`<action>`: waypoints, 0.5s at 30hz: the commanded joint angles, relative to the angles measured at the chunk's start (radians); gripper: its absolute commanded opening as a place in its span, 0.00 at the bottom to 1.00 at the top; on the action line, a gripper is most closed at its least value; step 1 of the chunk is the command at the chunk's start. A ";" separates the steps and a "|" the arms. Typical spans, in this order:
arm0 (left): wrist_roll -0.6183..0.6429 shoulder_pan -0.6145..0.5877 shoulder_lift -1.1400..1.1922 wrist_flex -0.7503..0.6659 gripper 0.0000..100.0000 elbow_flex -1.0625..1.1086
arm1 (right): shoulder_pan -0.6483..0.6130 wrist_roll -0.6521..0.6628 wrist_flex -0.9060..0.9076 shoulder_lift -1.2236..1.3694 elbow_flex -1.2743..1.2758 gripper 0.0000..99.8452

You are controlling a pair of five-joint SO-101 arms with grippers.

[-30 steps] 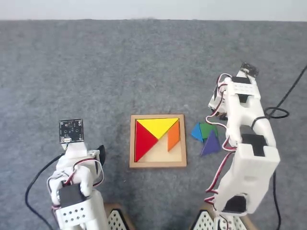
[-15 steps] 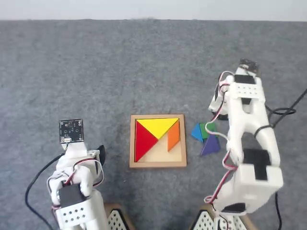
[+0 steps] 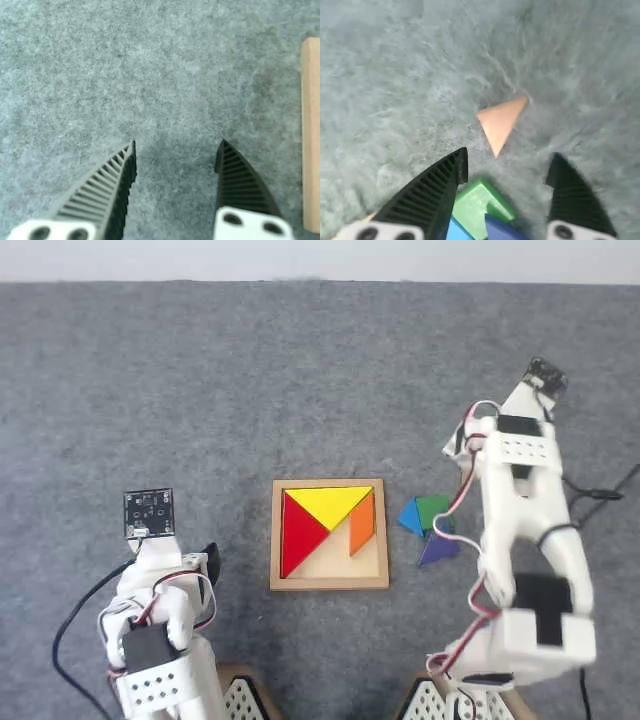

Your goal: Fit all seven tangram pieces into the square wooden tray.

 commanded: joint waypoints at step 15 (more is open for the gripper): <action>0.009 -0.005 -0.015 0.005 0.24 -0.008 | 0.004 -0.044 0.179 0.479 -0.535 0.24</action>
